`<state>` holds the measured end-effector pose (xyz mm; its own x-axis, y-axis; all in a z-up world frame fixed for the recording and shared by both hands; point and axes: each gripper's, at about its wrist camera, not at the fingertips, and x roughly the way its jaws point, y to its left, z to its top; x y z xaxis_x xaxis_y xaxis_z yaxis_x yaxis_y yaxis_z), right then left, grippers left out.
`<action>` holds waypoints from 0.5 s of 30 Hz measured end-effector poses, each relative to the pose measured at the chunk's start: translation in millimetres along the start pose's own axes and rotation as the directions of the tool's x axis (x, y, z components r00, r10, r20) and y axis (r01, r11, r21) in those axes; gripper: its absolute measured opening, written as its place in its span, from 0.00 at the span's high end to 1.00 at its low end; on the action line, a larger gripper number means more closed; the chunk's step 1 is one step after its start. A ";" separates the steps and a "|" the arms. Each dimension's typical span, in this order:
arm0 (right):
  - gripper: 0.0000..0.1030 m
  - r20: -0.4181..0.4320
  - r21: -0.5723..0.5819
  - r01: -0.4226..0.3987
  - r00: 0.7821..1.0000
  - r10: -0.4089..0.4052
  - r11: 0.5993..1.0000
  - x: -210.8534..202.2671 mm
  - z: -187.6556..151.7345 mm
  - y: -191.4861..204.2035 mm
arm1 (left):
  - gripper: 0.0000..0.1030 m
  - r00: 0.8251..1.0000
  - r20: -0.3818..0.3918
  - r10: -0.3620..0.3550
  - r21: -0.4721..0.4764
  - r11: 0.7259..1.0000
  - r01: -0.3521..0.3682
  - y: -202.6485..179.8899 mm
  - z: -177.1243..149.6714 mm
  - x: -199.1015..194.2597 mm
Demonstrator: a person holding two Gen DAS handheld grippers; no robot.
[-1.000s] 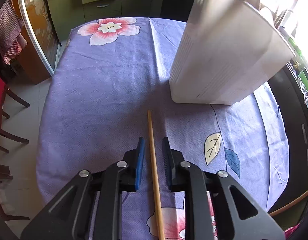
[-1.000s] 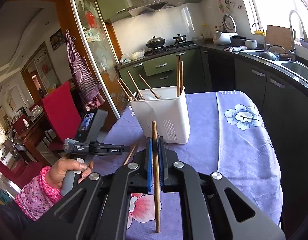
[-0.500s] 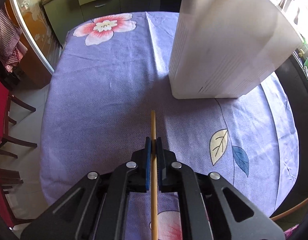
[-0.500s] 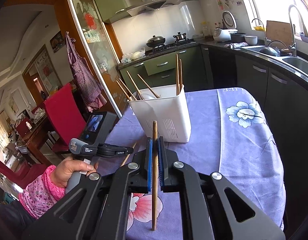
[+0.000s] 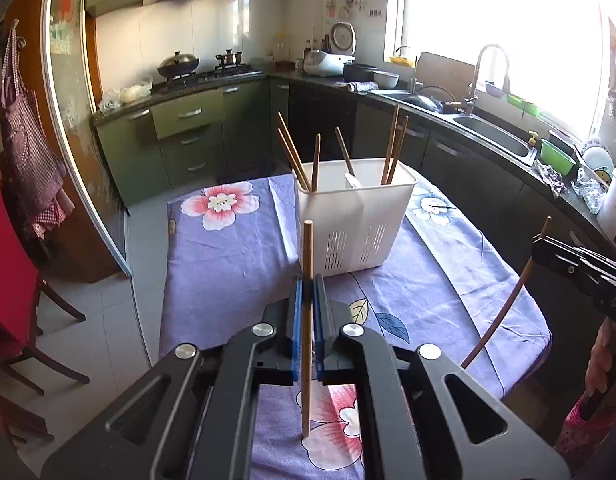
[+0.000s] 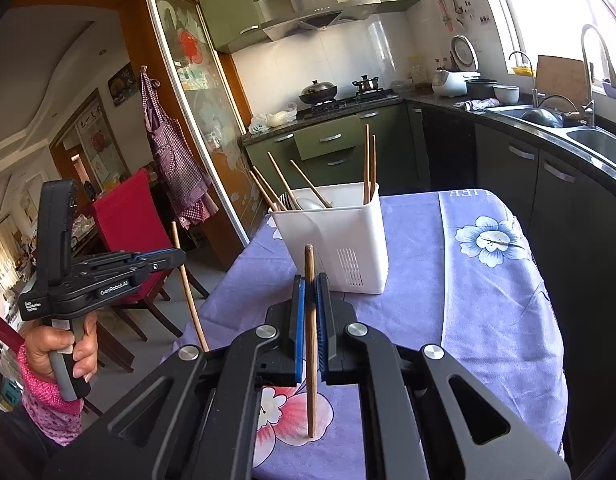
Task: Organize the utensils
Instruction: 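Carry both chopsticks upright to the white caddy and lower them in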
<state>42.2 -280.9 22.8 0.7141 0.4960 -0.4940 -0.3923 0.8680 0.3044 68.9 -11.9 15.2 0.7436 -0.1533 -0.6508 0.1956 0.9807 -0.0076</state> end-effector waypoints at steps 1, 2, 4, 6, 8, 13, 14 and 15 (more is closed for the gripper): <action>0.94 0.002 -0.005 0.000 1.000 0.000 1.000 -0.6 0.9 1.9 | 0.95 1.000 0.007 0.003 0.004 1.000 -0.003 -2.2 0.2 -4.9; 0.94 0.004 -0.011 -0.001 1.000 0.001 1.000 -1.1 1.8 4.1 | 0.95 1.000 0.011 0.002 0.006 1.000 -0.002 -3.8 -0.3 -6.9; 0.94 0.008 -0.023 -0.003 1.000 0.004 1.000 -2.4 3.5 7.9 | 0.95 1.000 0.013 0.001 0.008 1.000 -0.001 -3.3 1.7 -8.6; 0.94 0.013 -0.033 -0.006 1.000 0.006 0.999 -3.4 5.0 11.4 | 0.95 1.000 0.015 0.000 0.007 1.000 0.000 -2.9 2.0 -8.3; 0.94 0.016 -0.042 -0.006 1.000 0.007 0.999 -3.3 7.8 14.3 | 0.95 1.000 0.014 -0.005 0.006 1.000 0.005 -2.8 2.5 -8.3; 0.94 0.025 -0.063 -0.001 1.000 0.003 0.998 -0.9 19.9 18.9 | 0.95 1.000 0.023 -0.020 0.011 1.000 0.020 -3.9 10.7 -11.1; 0.94 0.029 -0.067 -0.001 1.000 0.003 0.998 -1.1 23.0 19.8 | 0.95 0.999 0.027 -0.023 0.012 1.000 0.022 -4.2 13.8 -13.0; 0.94 0.033 -0.071 -0.001 0.999 0.003 0.997 -1.4 26.5 20.6 | 0.95 0.999 0.032 -0.026 0.012 1.000 0.026 -4.7 17.3 -14.6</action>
<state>48.5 -264.3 51.3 0.7313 0.4980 -0.4661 -0.4336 0.8669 0.2460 68.2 -16.4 37.8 0.7580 -0.1826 -0.6261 0.2225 0.9748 -0.0150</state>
